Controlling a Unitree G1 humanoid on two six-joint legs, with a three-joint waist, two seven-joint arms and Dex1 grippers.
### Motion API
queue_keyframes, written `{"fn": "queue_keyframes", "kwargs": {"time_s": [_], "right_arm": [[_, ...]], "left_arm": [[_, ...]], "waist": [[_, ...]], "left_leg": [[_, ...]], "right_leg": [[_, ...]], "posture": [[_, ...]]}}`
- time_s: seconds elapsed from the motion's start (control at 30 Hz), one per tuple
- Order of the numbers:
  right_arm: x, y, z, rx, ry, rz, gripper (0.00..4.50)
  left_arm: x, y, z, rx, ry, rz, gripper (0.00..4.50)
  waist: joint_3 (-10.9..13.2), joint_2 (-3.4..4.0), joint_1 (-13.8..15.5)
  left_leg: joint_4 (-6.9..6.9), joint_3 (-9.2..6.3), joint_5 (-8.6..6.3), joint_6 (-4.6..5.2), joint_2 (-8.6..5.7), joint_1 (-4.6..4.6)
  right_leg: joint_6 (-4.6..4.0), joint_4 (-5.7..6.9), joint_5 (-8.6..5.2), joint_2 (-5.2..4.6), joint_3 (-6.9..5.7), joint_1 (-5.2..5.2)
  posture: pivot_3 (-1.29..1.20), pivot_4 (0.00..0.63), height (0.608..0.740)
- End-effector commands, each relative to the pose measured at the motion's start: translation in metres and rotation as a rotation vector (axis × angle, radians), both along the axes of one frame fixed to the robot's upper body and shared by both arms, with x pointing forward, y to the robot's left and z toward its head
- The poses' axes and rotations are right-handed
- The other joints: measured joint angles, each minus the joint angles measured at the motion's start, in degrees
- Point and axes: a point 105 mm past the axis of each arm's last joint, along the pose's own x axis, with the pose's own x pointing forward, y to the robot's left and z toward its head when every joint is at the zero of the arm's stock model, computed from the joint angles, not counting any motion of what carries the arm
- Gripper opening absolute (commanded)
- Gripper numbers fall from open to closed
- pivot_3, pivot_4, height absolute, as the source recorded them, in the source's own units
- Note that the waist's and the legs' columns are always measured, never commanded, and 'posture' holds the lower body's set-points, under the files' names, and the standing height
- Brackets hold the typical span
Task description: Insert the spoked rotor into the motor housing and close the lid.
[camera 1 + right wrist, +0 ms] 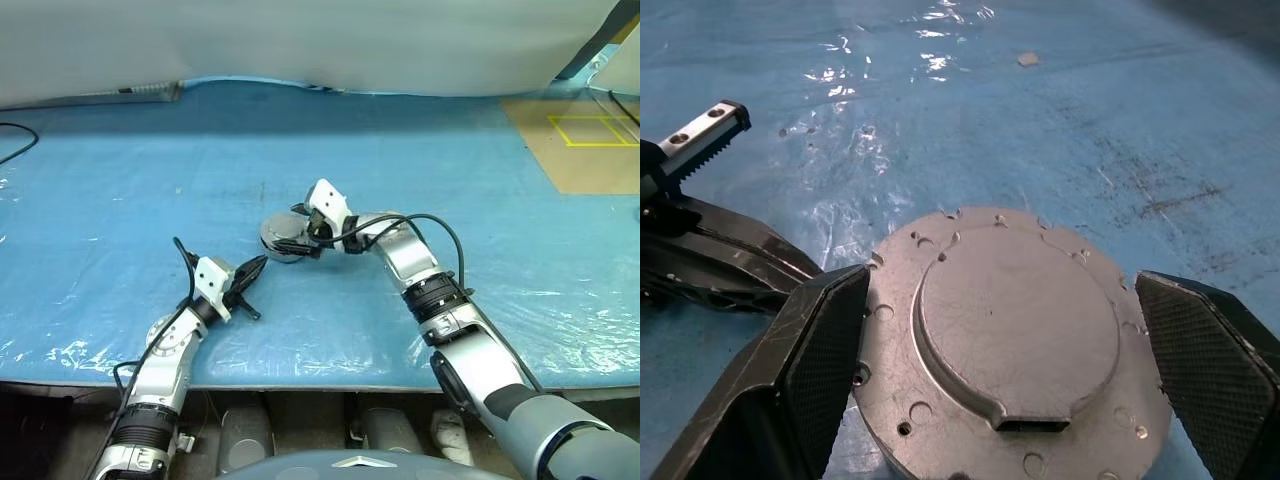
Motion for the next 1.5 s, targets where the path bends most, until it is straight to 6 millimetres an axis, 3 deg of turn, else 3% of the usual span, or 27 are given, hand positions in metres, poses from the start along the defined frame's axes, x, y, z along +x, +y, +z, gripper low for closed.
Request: {"fn": "queue_keyframes", "kwargs": {"time_s": [0.03, 0.2, 0.3, 0.4, 1.3, 1.4, 1.5], "right_arm": [[0.001, 0.006, 0.005, 0.006, -0.035, 0.011, 4.47], [0.005, 0.006, -0.006, -0.001, -0.007, -0.025, 4.47], [0.003, 0.007, -0.006, 0.007, -0.007, -0.018, 3.89], [0.001, 0.007, -0.007, 0.006, -0.013, -0.014, 2.95], [0.004, 0.010, -0.020, -0.088, -0.021, -0.120, 2.95], [0.004, 0.008, -0.021, -0.094, -0.016, -0.121, 2.95], [0.004, 0.007, -0.023, -0.098, -0.012, -0.123, 2.95]], "left_arm": [[-0.001, 0.001, 0.015, -0.002, -0.070, 0.008, 0.00], [-0.001, 0.003, 0.015, -0.005, -0.069, 0.013, 0.00], [0.000, 0.003, 0.016, -0.007, -0.069, 0.015, 0.00], [0.000, 0.003, 0.016, -0.009, -0.069, 0.016, 0.00], [0.000, 0.006, 0.013, -0.032, -0.035, 0.024, 0.00], [0.010, 0.014, 0.015, -0.081, 0.036, 0.072, 0.00], [0.022, 0.026, 0.032, -0.185, 0.064, 0.118, 0.00]], "waist": [[0.00, 0.00, -0.01], [0.00, 0.00, -0.04], [0.00, 0.00, -0.03], [0.00, 0.00, -0.03], [0.00, 0.00, -0.12], [0.00, 0.00, -0.12], [0.00, 0.00, -0.09]], "left_leg": [[0.00, 0.00, 0.00, 0.00, 0.00, 0.00], [0.00, 0.00, 0.00, 0.00, -0.01, 0.02], [0.00, 0.00, 0.00, 0.00, 0.00, 0.03], [0.00, 0.00, 0.00, 0.00, -0.01, 0.02], [-0.02, 0.00, 0.01, -0.04, -0.05, 0.14], [-0.03, 0.00, 0.02, -0.04, -0.05, 0.16], [-0.03, 0.00, 0.02, -0.05, -0.05, 0.16]], "right_leg": [[0.00, 0.00, 0.00, 0.00, 0.00, 0.00], [0.00, 0.01, 0.00, 0.00, 0.01, 0.00], [0.00, 0.02, 0.00, 0.00, 0.01, 0.00], [0.00, 0.01, 0.00, 0.00, 0.02, 0.00], [0.01, 0.04, 0.00, 0.00, 0.08, 0.05], [0.01, 0.04, 0.00, 0.00, 0.08, 0.05], [0.01, 0.05, 0.01, 0.00, 0.08, 0.05]], "posture": [[0.00, 0.150, 0.740], [0.00, 0.150, 0.740], [0.00, 0.150, 0.740], [0.00, 0.150, 0.740], [0.00, 0.150, 0.740], [0.00, 0.150, 0.740], [0.00, 0.150, 0.740]]}}
